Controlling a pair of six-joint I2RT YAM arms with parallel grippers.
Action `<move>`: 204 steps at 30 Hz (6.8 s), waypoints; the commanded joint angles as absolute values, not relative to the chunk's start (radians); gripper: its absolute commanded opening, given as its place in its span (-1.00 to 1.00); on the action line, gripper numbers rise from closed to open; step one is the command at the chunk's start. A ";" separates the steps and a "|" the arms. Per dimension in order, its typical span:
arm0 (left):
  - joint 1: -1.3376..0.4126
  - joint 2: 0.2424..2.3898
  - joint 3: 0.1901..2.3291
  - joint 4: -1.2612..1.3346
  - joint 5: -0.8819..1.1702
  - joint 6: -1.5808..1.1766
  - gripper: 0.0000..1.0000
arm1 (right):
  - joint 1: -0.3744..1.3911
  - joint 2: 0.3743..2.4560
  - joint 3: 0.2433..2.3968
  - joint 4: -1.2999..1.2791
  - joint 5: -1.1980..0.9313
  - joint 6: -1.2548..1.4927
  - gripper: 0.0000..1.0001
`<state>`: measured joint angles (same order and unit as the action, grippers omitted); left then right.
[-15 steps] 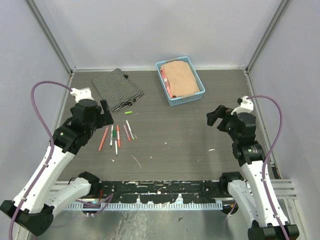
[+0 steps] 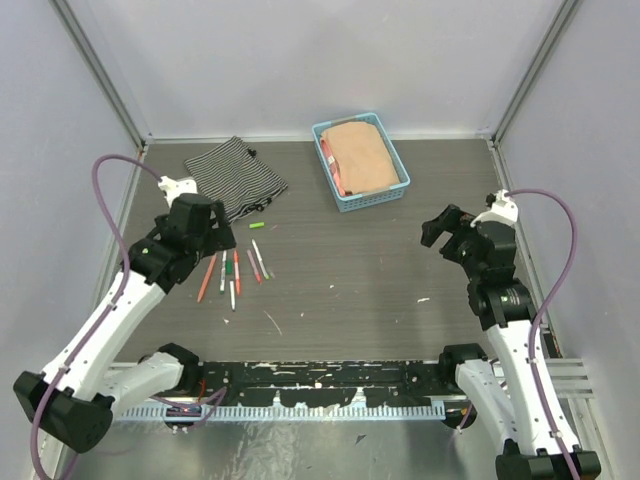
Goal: Insert the pens into the pen caps
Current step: Pick up the pen from the center of the board.
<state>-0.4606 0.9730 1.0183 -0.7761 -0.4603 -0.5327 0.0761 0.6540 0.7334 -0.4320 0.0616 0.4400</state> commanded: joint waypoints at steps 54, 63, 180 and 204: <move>-0.577 1.774 1.170 -0.560 -0.405 -0.654 -0.15 | 0.072 0.703 0.656 -0.433 -0.116 0.447 0.56; -0.562 1.792 1.146 -0.539 -0.385 -0.658 -0.22 | 0.072 0.707 0.657 -0.442 -0.125 0.446 0.57; -0.582 0.914 0.919 -0.283 0.018 -0.559 -0.77 | 1.001 1.428 0.817 0.700 -0.112 0.767 -0.58; -0.581 0.892 0.880 -0.310 0.061 -0.539 -0.40 | 1.002 1.422 0.896 0.695 -0.122 0.733 -0.80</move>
